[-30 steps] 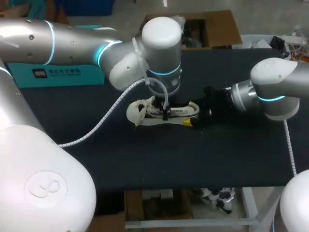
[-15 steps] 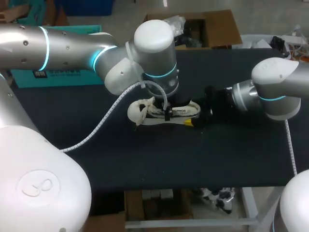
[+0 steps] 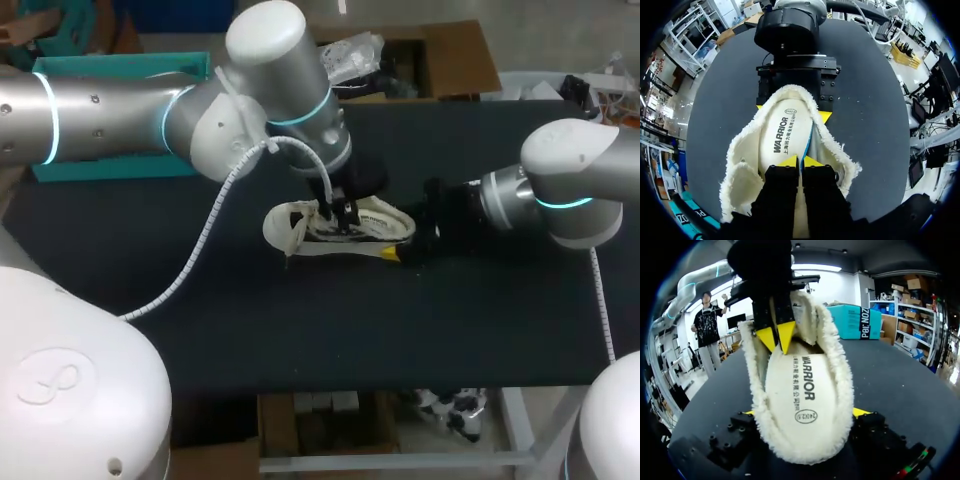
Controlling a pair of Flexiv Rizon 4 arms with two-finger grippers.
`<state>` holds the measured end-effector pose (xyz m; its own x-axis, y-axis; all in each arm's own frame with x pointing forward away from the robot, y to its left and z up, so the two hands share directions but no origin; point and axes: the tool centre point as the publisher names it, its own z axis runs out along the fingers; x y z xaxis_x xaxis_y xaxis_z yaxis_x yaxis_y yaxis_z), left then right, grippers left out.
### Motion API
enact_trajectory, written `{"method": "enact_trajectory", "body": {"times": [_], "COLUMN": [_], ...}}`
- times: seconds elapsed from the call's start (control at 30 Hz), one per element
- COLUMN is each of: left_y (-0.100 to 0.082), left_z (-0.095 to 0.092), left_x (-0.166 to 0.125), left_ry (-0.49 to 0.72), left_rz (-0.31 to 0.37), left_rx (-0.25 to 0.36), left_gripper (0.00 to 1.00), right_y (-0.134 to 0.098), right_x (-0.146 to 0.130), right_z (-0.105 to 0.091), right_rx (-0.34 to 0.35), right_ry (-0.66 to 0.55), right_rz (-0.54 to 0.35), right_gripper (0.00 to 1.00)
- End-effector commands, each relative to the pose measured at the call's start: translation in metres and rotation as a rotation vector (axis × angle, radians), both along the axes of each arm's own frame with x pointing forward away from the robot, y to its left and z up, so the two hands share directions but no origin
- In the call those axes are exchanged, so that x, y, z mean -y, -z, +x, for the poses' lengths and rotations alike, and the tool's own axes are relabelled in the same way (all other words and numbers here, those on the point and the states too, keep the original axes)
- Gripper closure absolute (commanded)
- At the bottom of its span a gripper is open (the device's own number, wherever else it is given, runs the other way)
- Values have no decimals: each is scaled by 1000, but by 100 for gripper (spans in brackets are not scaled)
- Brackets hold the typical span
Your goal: Open the shoe tongue, take the insole out of the shoe, put the insole back into the shoe, and pack the shoe into the shoebox
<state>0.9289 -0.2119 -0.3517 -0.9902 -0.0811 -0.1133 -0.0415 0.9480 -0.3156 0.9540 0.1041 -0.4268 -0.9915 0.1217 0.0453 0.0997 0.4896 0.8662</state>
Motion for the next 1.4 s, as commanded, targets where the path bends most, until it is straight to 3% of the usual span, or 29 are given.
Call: {"method": "enact_trajectory", "body": {"times": [0.03,0.4,0.5,0.63,0.7,0.8,0.83,1.1,1.4], "left_y": [-10,-21,-22,-21,-23,-27,-29,-40,-35], "left_z": [-3,2,1,-3,-4,-6,-7,-23,-35], "left_x": [-11,-22,-22,-10,-4,1,3,19,35], "left_ry": [7,17,20,-5,-18,-22,-22,-13,52], "left_rz": [-63,-217,-226,-186,-178,-185,-184,-155,-66], "left_rx": [-29,-168,-178,-148,-137,-126,-121,-35,64], "left_gripper": [100,100,100,100,69,31,28,33,35], "right_y": [6,6,6,6,6,6,6,6,6], "right_x": [-1,-1,-1,-1,-1,-1,-1,-1,-1], "right_z": [5,5,5,5,5,5,5,5,5], "right_rx": [-1,-1,-1,-1,-1,-1,-1,-1,-1], "right_ry": [0,0,0,0,0,0,0,0,0], "right_rz": [3,3,3,3,3,3,3,3,3], "right_gripper": [100,100,100,100,100,100,100,100,100]}}
